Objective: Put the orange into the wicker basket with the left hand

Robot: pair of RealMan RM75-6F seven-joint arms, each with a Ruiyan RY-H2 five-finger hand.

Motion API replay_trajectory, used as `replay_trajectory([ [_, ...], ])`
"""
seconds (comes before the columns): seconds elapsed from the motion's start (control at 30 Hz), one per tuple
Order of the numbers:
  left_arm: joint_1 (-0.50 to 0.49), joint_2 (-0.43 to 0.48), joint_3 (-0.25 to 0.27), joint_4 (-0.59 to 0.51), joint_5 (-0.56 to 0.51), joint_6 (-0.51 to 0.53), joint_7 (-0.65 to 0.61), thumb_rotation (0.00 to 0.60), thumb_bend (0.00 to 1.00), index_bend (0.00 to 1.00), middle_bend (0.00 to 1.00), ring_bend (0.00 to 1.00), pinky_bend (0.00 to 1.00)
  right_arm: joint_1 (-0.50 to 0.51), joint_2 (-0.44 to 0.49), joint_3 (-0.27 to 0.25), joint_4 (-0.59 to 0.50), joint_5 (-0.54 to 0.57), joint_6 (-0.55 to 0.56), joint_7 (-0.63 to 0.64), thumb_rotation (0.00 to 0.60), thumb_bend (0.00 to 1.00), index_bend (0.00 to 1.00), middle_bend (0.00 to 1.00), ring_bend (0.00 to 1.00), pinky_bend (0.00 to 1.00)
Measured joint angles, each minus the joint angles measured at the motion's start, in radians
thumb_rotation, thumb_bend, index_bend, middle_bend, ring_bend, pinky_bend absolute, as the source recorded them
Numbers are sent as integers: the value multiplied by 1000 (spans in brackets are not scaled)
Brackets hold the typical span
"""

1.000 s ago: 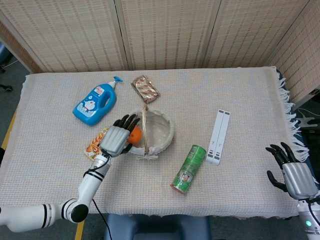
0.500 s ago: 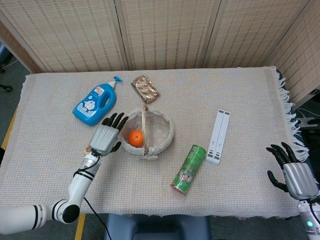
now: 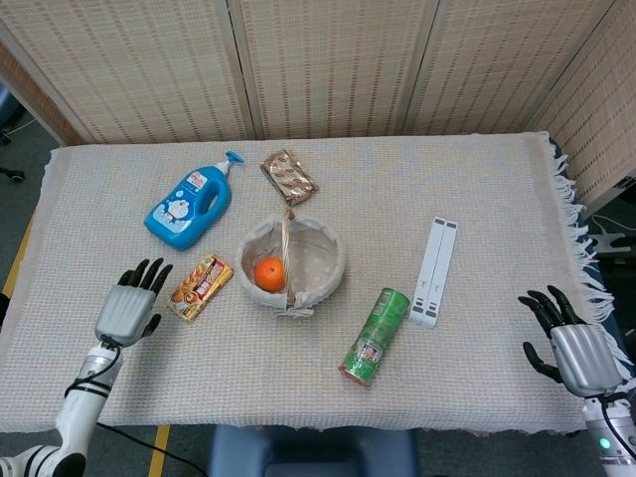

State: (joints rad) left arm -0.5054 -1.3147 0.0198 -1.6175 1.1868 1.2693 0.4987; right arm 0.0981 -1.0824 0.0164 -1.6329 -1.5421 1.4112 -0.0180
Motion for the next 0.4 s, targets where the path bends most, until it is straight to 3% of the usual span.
replay_trajectory([
  [0.17, 109, 10, 73, 70, 146, 92, -178, 600, 327, 0, 0, 0, 204, -1, -3, 0, -3, 5, 0, -9, 600, 297, 155, 112, 14, 462],
  [0.4, 136, 3, 65, 92, 187, 105, -184, 600, 329, 0, 0, 0, 205, -11, -3, -5, 9, -30, 42, 19, 600, 298, 155, 112, 14, 462],
])
